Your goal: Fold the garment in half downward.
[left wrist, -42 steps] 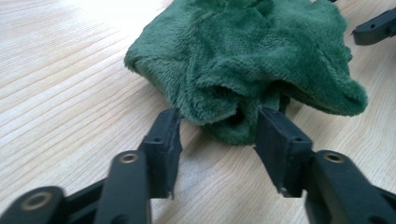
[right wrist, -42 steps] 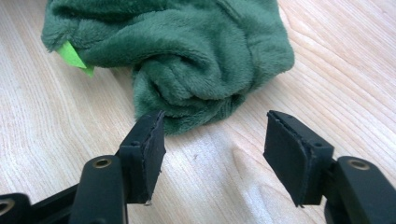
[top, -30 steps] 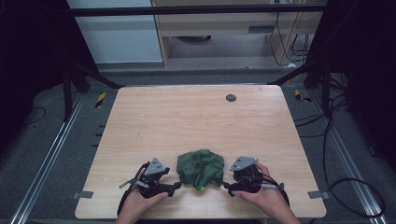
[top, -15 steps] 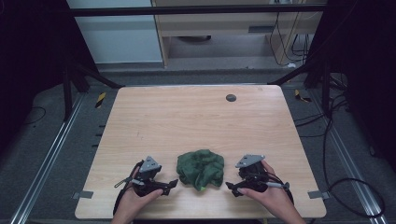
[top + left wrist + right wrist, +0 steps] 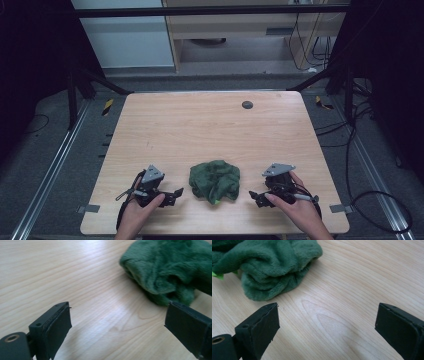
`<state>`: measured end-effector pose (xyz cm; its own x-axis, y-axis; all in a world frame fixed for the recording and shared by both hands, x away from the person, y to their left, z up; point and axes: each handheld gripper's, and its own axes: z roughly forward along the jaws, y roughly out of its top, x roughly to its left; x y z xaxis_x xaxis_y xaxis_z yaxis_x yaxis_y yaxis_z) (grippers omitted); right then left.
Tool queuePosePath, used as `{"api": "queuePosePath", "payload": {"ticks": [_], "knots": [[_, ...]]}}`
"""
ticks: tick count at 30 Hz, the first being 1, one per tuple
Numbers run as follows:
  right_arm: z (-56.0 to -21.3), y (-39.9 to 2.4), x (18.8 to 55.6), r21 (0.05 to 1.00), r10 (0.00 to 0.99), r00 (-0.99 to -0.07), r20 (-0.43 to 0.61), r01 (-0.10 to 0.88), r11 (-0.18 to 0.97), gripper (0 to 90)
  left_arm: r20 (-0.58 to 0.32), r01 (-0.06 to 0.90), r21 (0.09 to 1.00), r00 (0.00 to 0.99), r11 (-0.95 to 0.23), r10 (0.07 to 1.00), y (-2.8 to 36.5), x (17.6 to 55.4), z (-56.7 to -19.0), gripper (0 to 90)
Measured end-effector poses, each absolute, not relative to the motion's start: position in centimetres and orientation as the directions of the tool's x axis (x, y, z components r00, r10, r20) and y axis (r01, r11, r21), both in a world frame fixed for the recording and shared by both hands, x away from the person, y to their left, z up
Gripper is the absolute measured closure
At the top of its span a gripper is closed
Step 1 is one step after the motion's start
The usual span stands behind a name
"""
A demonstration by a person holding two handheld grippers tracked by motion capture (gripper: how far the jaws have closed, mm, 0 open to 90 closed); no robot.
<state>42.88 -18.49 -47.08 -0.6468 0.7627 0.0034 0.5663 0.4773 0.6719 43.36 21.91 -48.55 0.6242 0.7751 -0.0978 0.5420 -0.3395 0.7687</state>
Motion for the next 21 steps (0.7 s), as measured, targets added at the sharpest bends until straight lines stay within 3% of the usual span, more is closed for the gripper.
{"api": "queuePosePath", "payload": {"ticks": [11,21], "knots": [[-47.1,-20.2,43.5,0.68,0.808,-0.589,0.01,0.596,0.427,5.1,-0.085,0.573,0.769,0.531,-0.283,0.843,24.4,44.3,-48.8,5.9],[-47.1,-20.9,46.3,0.665,0.851,-0.522,0.052,0.654,0.361,5.7,-0.075,0.597,0.75,0.505,-0.286,0.86,24.9,45.2,-49.5,6.1]]}}
